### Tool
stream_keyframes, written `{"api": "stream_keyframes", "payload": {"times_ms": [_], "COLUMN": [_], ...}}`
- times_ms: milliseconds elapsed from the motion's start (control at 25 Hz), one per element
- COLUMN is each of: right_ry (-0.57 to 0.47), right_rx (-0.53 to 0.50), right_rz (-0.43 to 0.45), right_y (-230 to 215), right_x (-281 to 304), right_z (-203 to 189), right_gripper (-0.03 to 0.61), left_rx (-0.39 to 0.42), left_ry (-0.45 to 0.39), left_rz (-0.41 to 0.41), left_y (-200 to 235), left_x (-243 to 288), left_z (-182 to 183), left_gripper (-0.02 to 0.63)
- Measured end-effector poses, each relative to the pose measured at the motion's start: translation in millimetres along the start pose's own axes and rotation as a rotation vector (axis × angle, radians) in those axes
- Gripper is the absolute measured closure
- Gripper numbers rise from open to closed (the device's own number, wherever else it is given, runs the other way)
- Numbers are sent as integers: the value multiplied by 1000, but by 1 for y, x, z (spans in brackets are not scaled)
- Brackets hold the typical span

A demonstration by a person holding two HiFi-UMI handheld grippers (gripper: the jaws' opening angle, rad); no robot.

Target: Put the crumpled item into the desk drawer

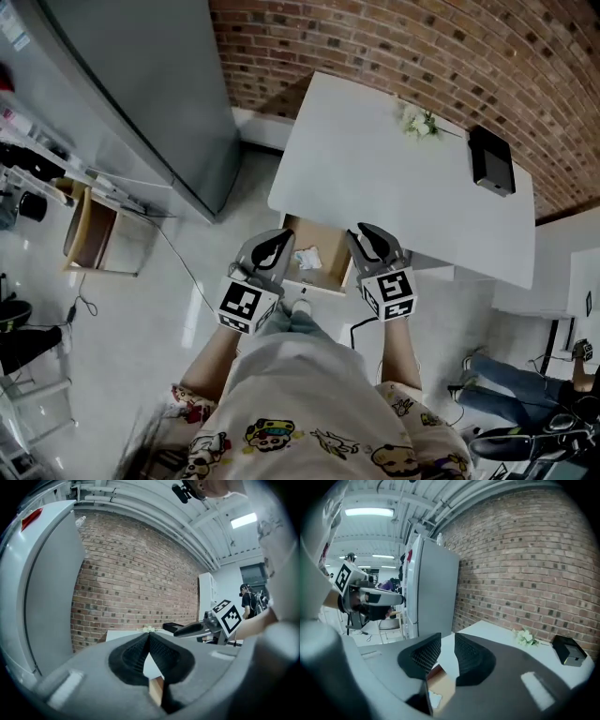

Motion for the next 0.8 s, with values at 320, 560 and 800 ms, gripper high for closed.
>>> {"api": "stream_keyframes", "payload": {"times_ms": [320,560,800], "right_ry": [-219,-291,-307], "right_rx": [89,153,195], "right_rz": [-53,-63,-48], "right_y": [-8,-6,-2], "right_x": [-65,-96,-112], "right_z": [39,42,34], "right_gripper": [517,568,569], "left_rx": [13,-14,-40], "left_ry": [-84,-94,-74], "left_rz": [-30,-16,3], "left_y": [-22,-34,-38], "left_x": [-11,-21,-29], "left_z": [41,44,37], "left_gripper": [617,617,617]}}
Point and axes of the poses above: the fingertips, and each gripper's own axes: x forward along the fingers, y to its left, z out of its top, the point moved 9 cm from there along -x, backward along the fingers, and after that the axes turned 1 degree about x, right-handed, at the moved point
